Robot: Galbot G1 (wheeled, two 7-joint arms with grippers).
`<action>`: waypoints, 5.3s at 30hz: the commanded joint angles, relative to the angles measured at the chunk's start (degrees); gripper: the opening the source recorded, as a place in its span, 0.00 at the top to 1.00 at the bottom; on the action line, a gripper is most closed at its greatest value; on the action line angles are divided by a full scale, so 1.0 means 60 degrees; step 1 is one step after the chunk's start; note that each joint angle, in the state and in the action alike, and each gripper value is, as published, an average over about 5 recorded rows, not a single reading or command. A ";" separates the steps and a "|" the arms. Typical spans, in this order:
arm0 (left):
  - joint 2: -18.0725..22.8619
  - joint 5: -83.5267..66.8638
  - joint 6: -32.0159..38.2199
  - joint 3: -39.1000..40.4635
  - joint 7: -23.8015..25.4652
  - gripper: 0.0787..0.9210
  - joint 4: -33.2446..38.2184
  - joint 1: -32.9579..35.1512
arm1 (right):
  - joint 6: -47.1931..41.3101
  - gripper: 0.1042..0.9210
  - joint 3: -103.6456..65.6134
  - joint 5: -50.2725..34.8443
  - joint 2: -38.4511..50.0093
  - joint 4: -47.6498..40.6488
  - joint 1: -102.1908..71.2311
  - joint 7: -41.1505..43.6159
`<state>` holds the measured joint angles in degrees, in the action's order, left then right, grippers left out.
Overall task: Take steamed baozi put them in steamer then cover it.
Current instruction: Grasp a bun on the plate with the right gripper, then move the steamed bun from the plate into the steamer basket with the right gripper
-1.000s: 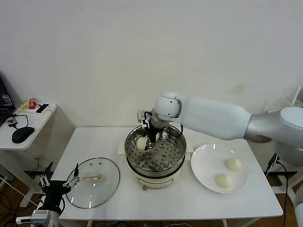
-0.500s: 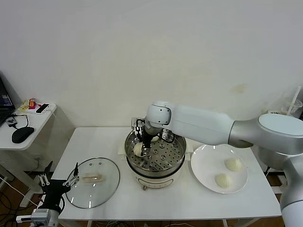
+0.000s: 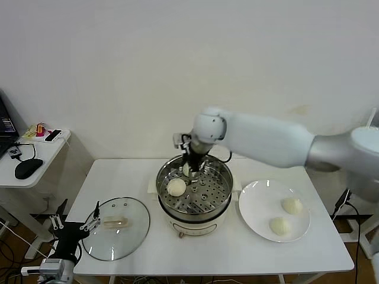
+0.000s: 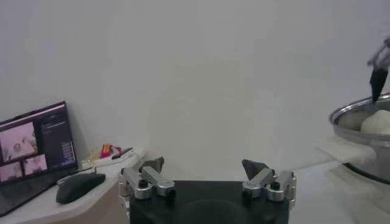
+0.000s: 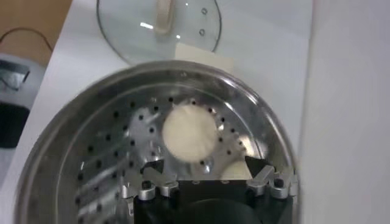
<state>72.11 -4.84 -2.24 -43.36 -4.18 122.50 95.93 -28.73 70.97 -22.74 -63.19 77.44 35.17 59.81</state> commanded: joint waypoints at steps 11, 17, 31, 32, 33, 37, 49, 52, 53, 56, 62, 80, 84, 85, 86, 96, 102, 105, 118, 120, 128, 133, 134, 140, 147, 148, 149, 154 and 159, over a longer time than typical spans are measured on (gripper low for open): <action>-0.0218 0.0010 -0.0019 0.0130 0.0009 0.12 -0.0030 0.0001 | 0.0965 0.12 0.0021 0.1746 0.5849 0.3005 0.0217 0.1024; -0.0357 -0.0004 -0.0021 0.0100 0.0010 0.12 -0.0181 -0.0021 | 0.1334 0.12 -0.0484 0.2712 0.7262 0.3416 -0.1212 0.1080; -0.0207 0.0023 -0.0045 0.0121 0.0006 0.12 -0.0483 -0.0048 | 0.1732 0.12 -0.3910 0.4472 0.7446 0.2819 -0.6380 0.0655; -0.0206 0.0022 -0.0050 0.0098 0.0006 0.12 -0.0481 -0.0041 | 0.1742 0.12 -0.4156 0.4541 0.7394 0.2736 -0.6687 0.0630; -0.0204 0.0021 -0.0053 0.0080 0.0006 0.12 -0.0478 -0.0034 | 0.1755 0.12 -0.4361 0.4604 0.7347 0.2657 -0.6922 0.0600; -0.0201 0.0027 -0.0053 0.0042 0.0006 0.12 -0.0485 0.0004 | 0.1813 0.12 -0.5064 0.4816 0.7186 0.2376 -0.7672 0.0498; -0.0230 0.0037 -0.0064 -0.0080 0.0011 0.12 -0.0499 0.0024 | 0.1808 0.12 -0.5465 0.5057 0.6410 0.1732 -0.8274 0.0187; -0.0220 0.0039 -0.0054 -0.0123 0.0023 0.12 -0.0478 0.0035 | 0.1702 0.12 -0.5382 0.4962 0.6171 0.1583 -0.8196 0.0074; -0.0213 0.0040 -0.0051 -0.0133 0.0026 0.12 -0.0466 0.0038 | 0.1667 0.12 -0.5345 0.4942 0.6093 0.1542 -0.8160 0.0038; -0.0190 0.0045 -0.0044 -0.0146 0.0027 0.12 -0.0444 0.0035 | 0.1603 0.12 -0.5219 0.4928 0.5868 0.1424 -0.8050 -0.0049; -0.0160 0.0049 -0.0030 -0.0161 0.0015 0.12 -0.0447 0.0018 | 0.1459 0.12 -0.5095 0.4905 0.5615 0.1274 -0.8040 -0.0142; -0.0124 0.0037 0.0022 -0.0198 -0.0003 0.12 -0.0514 0.0016 | 0.1358 0.27 -0.5100 0.5154 0.5266 0.0929 -0.8041 -0.0191; -0.0104 -0.0024 0.0011 -0.0190 0.0020 0.12 -0.0422 0.0072 | 0.1343 0.34 -0.5150 0.5330 0.5230 0.0866 -0.8054 -0.0062; -0.0101 -0.0038 0.0008 -0.0187 0.0023 0.12 -0.0387 0.0090 | 0.1343 0.35 -0.5163 0.5366 0.5231 0.0861 -0.8037 -0.0025; -0.0097 -0.0039 0.0006 -0.0185 0.0023 0.12 -0.0361 0.0101 | 0.1348 0.36 -0.5174 0.5384 0.5244 0.0875 -0.7991 0.0025; -0.0121 -0.0033 -0.0007 -0.0148 0.0020 0.12 -0.0376 0.0039 | 0.1619 0.36 -0.4531 0.4823 0.5892 0.1380 -0.5973 0.0621; -0.0124 -0.0027 -0.0009 -0.0036 0.0020 0.12 -0.0348 -0.0003 | 0.1591 0.36 -0.4308 0.4137 0.6025 0.1584 -0.4282 0.0735; -0.0172 -0.0058 -0.0023 -0.0036 0.0020 0.12 -0.0312 -0.0012 | 0.1584 0.36 -0.3781 0.3704 0.5838 0.1535 -0.3084 0.0733; -0.0165 -0.0102 -0.0034 -0.0076 0.0020 0.12 -0.0171 0.0063 | 0.1385 0.35 -0.1284 0.1968 0.2871 0.1552 0.0677 0.0319; -0.0148 -0.0102 -0.0034 -0.0125 0.0019 0.12 -0.0160 0.0083 | 0.1385 0.35 -0.1244 0.1771 0.2393 0.1613 0.0612 0.0248; 0.0019 -0.0092 -0.0046 -0.0336 0.0010 0.12 -0.0035 0.0192 | 0.2332 0.35 -0.0810 0.1651 0.1066 0.1757 -0.0242 0.0205; 0.0159 -0.0095 -0.0048 -0.0453 0.0005 0.12 0.0034 0.0235 | 0.2922 0.35 -0.0385 0.2336 0.0644 0.1956 -0.0972 -0.0009; 0.0185 -0.0094 -0.0051 -0.0461 0.0004 0.12 0.0050 0.0235 | 0.3043 0.35 -0.0304 0.2507 0.0580 0.2010 -0.1091 -0.0085; 0.0273 -0.0096 -0.0075 -0.0475 -0.0004 0.12 0.0138 0.0219 | 0.4077 0.35 0.0054 0.3516 0.0295 0.1991 -0.1476 -0.0267; 0.0284 -0.0124 -0.0057 -0.0528 -0.0007 0.12 0.0092 0.0230 | 0.4834 0.36 0.0209 0.4271 0.0161 0.1976 -0.1613 -0.0169; 0.0281 -0.0133 -0.0056 -0.0530 -0.0009 0.12 0.0073 0.0222 | 0.4980 0.35 0.0224 0.4386 0.0141 0.1991 -0.1633 -0.0149; 0.0277 -0.0141 -0.0055 -0.0532 -0.0010 0.12 0.0054 0.0211 | 0.5092 0.35 0.0239 0.4475 0.0127 0.2007 -0.1648 -0.0126; 0.0249 -0.0182 -0.0051 -0.0542 -0.0014 0.12 -0.0035 0.0176 | 0.5349 0.35 0.0311 0.4552 0.0168 0.2084 -0.1688 0.0070; 0.0233 -0.0209 -0.0045 -0.0544 -0.0015 0.12 -0.0086 0.0156 | 0.5440 0.35 0.0357 0.4540 0.0291 0.2144 -0.1671 0.0181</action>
<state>73.48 -6.09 -2.53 -46.60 -4.25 122.12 96.87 0.86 72.32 2.21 -60.65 90.11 25.69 60.38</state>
